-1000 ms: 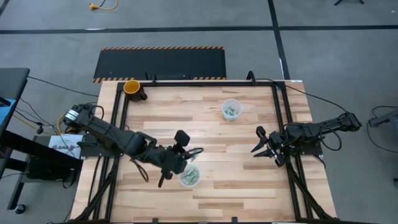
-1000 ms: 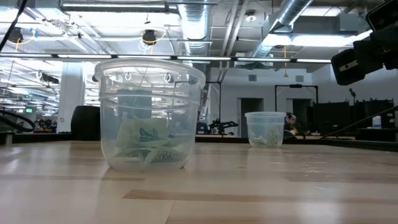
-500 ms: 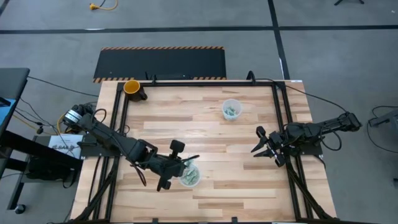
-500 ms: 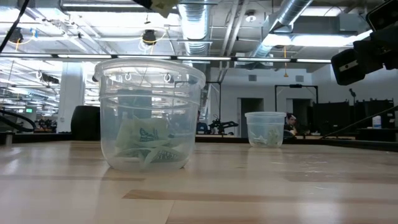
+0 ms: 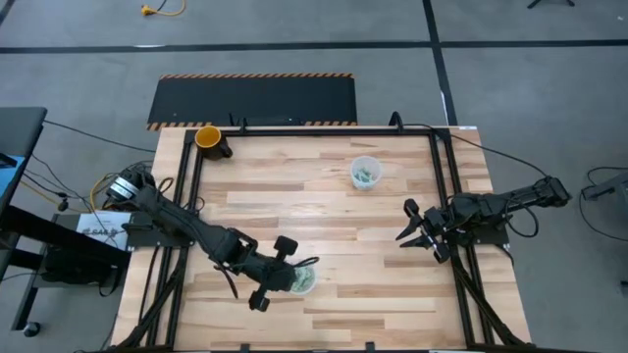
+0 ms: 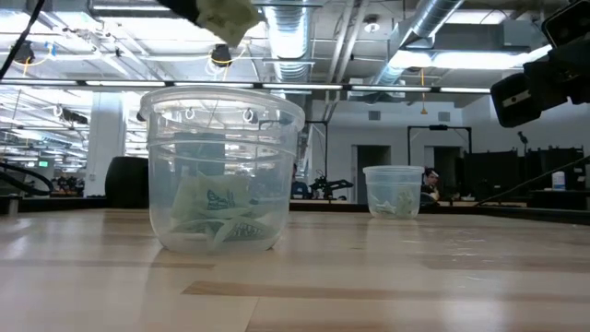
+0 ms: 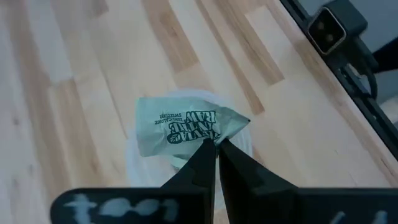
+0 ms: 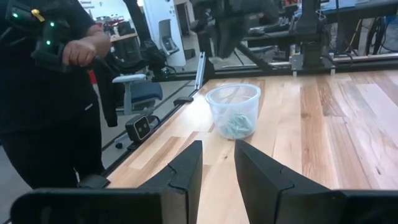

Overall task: Pick and place Stevia / Truvia into bins
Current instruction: Put the stevia packet into the bottom transparent container, then return to Home Position

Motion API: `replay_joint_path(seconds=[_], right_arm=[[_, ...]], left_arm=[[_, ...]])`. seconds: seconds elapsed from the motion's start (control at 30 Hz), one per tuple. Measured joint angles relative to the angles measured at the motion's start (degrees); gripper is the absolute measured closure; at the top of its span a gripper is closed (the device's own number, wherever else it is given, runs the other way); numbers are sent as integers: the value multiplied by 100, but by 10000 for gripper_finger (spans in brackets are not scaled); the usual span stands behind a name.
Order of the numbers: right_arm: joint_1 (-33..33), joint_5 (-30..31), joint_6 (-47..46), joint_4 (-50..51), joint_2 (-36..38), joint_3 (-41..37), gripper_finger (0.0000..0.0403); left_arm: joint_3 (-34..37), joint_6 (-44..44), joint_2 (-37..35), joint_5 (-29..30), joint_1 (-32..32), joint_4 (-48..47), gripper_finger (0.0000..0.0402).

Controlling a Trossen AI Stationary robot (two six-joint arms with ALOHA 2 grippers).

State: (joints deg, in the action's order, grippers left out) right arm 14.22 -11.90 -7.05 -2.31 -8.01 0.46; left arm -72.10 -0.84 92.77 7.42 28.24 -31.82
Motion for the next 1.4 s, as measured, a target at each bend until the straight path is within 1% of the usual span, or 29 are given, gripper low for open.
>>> replay_joint_path(seconds=[0.07, 0.13, 0.43, 0.53, 0.77, 0.87, 0.97, 1.07, 1.17, 1.27, 1.4], right_arm=[[2, -7, 0, -17, -5, 1, 316], [0, 2, -2, 7, -34, -2, 316], [0, 0, 0, 2, -77, -2, 316], [0, 0, 0, 0, -77, -1, 316], [0, 0, -1, 0, -77, 1, 316], [0, -1, -1, 0, -77, 1, 316], [0, 0, -2, 0, -77, 0, 316], [0, 0, -2, 0, -77, 0, 316], [2, 0, 0, 0, -77, -2, 316], [0, 0, 0, 0, -77, -2, 316], [0, 0, -2, 0, -77, -2, 316]], left_arm=[[0, 8, 52, -136, 8, 36, 401], [0, 36, 99, -139, 26, 157, 401], [0, 358, 107, -177, 75, 137, 399], [0, 364, 106, -163, 78, 138, 383], [0, 509, 107, -140, 84, 51, 321], [0, 611, 107, -138, 84, 19, 307], [0, 779, 57, -38, 84, -11, 304], [-44, 1255, -268, 438, 86, -86, 304], [-63, 1650, -927, 1286, 112, -29, 304], [-68, 1776, -1721, 2406, 168, 169, 304], [74, 1406, -2755, 4192, 614, 483, 303]])
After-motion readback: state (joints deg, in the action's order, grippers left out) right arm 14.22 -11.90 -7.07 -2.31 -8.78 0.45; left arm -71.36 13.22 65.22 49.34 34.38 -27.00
